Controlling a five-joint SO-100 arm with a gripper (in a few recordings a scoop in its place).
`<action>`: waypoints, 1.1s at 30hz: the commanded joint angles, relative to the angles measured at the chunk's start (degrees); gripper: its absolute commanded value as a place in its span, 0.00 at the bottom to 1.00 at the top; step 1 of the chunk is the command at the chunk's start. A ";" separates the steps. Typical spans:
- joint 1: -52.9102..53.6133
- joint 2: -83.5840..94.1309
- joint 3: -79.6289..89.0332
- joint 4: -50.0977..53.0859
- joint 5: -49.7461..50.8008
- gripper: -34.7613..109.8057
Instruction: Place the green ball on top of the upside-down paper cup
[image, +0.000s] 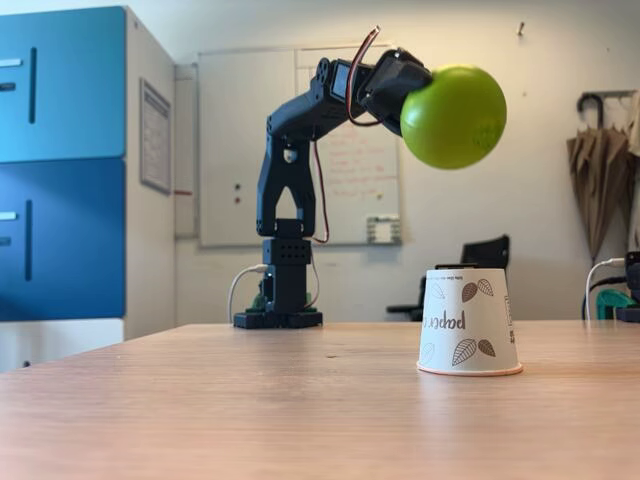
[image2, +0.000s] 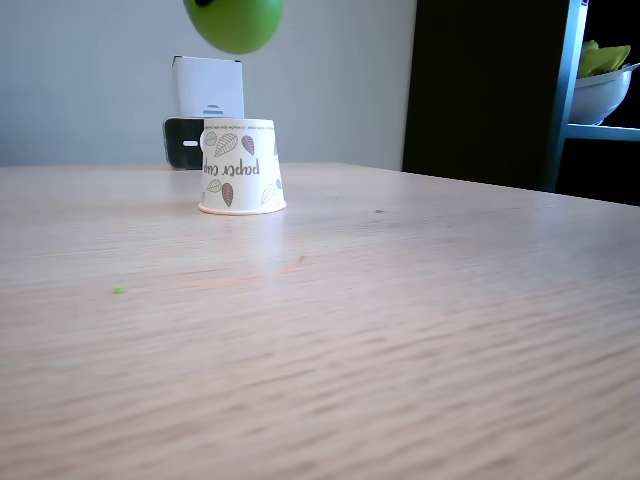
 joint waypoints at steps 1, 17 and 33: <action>-0.44 -0.26 -0.62 2.37 1.58 0.41; -2.20 -4.31 3.43 4.13 6.06 0.42; -2.02 -8.26 -0.97 4.57 6.15 0.44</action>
